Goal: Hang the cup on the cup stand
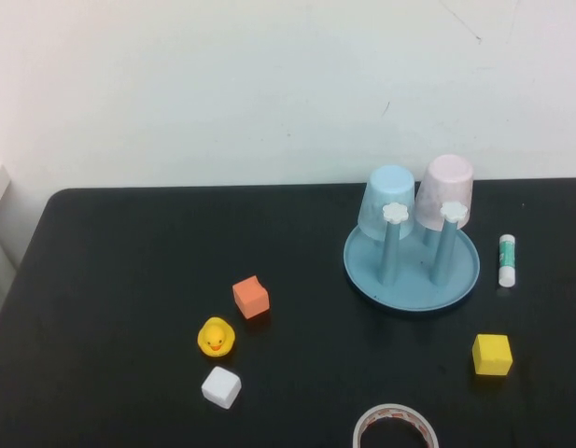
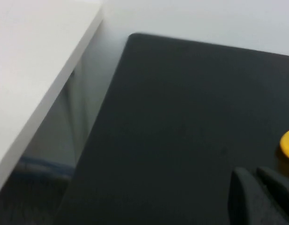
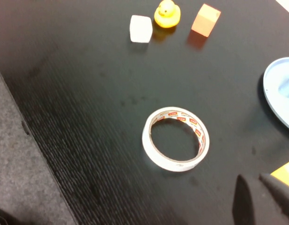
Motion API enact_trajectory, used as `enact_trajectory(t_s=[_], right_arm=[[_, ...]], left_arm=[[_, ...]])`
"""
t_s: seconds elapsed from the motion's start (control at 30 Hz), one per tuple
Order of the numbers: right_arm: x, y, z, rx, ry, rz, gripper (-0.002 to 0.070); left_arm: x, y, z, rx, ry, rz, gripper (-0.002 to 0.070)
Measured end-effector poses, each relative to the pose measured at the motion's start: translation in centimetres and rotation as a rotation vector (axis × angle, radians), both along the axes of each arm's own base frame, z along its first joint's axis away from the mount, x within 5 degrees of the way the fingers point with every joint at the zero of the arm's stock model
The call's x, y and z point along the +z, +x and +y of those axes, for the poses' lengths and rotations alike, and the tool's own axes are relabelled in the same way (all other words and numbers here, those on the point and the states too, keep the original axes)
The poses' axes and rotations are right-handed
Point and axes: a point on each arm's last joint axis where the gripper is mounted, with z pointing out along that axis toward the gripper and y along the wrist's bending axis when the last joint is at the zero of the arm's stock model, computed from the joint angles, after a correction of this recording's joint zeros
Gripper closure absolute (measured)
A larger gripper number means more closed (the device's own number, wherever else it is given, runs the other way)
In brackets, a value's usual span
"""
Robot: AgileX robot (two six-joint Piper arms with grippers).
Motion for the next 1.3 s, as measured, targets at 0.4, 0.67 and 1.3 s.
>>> enact_trajectory(t_s=[0.4, 0.67, 1.3], right_arm=[[0.0, 0.0, 0.0, 0.000, 0.001, 0.002, 0.0678], [0.0, 0.0, 0.0, 0.000, 0.002, 0.003, 0.0678], [0.0, 0.0, 0.0, 0.000, 0.003, 0.005, 0.0678]], left_arm=[[-2.4, -0.2, -0.9, -0.013, -0.143, 0.139, 0.0675], [-3.2, 0.7, -1.2, -0.058, -0.106, 0.016, 0.0675], [-3.1, 1.0, -1.5, -0.236, 0.309, -0.051, 0.0675]])
